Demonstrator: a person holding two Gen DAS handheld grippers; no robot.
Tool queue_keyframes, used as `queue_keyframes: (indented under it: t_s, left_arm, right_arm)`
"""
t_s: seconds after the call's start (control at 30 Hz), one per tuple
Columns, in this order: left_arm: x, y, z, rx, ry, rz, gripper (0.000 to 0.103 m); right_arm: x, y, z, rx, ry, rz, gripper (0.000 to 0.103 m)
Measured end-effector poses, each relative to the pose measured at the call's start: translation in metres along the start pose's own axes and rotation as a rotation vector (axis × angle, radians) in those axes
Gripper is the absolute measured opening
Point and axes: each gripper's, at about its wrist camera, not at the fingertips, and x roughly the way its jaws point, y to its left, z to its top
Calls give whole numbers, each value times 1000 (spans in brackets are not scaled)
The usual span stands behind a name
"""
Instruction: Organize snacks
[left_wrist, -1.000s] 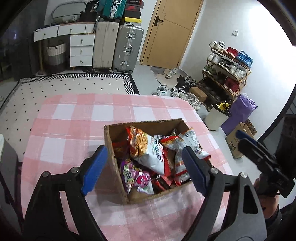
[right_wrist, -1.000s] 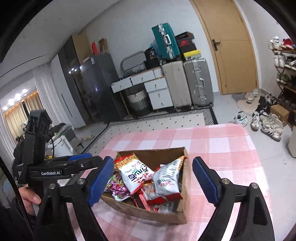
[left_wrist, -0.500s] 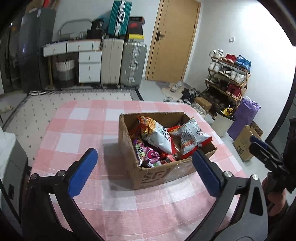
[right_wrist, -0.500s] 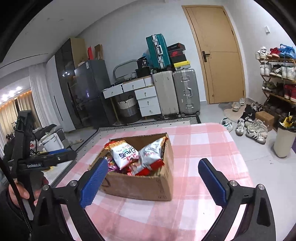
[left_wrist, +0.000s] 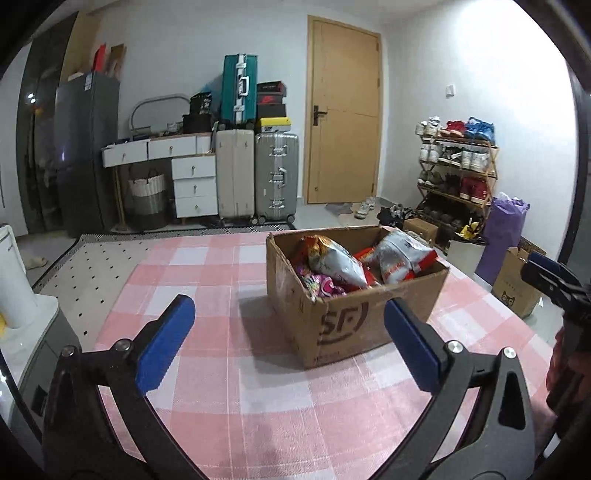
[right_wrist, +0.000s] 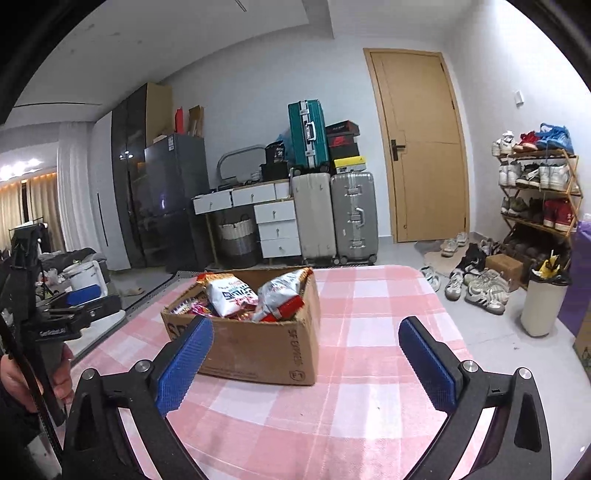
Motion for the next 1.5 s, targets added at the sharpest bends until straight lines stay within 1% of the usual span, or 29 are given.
queue_keyframes:
  t_s: [0.1, 0.13, 0.2, 0.23, 0.3, 0.4, 0.47, 0.53, 0.57, 0.63, 0.7, 0.83, 1.1, 1.5]
  left_arm:
    - [-10, -4, -16, 39, -58, 18, 102]
    - [-11, -6, -18, 54, -63, 20, 102]
    - [-10, -11, -26, 83, -57, 59, 102]
    - [-10, -12, -29, 87, -57, 67, 102]
    - [-7, -11, -37, 68, -63, 93, 102]
    - [1, -3, -44, 10, -60, 117, 102]
    - [3, 2, -47, -14, -79, 116, 102]
    - [6, 5, -48, -26, -73, 125, 102]
    - [8, 5, -49, -27, -71, 125, 102]
    - [8, 4, -49, -17, -78, 128, 102]
    - [10, 3, -50, -12, -77, 126, 102]
    - [8, 1, -48, -13, -82, 127, 102]
    - [3, -3, -48, -20, -84, 142, 102]
    - [4, -1, -48, -20, -83, 137, 102]
  right_arm:
    - [-3, -3, -9, -2, 1, -24, 102]
    - [-4, -4, -12, -7, -6, -34, 102]
    - [-5, -5, -16, -10, -16, -43, 102]
    - [-6, -5, -17, -8, -21, -42, 102]
    - [-5, -4, -21, -10, -32, -38, 102]
    - [0, -3, -26, -24, -33, -51, 102]
    - [0, -4, -30, -20, -44, -42, 102]
    - [2, -5, -32, -25, -53, -50, 102]
    - [5, -6, -35, -26, -43, -51, 102]
    - [10, -8, -35, -16, -16, -40, 102]
    - [15, -9, -36, -9, 2, -50, 102]
    - [17, -7, -36, -20, 3, -53, 102]
    - [22, 6, -39, -88, 6, -62, 102]
    - [26, 5, -41, -81, 25, -63, 102]
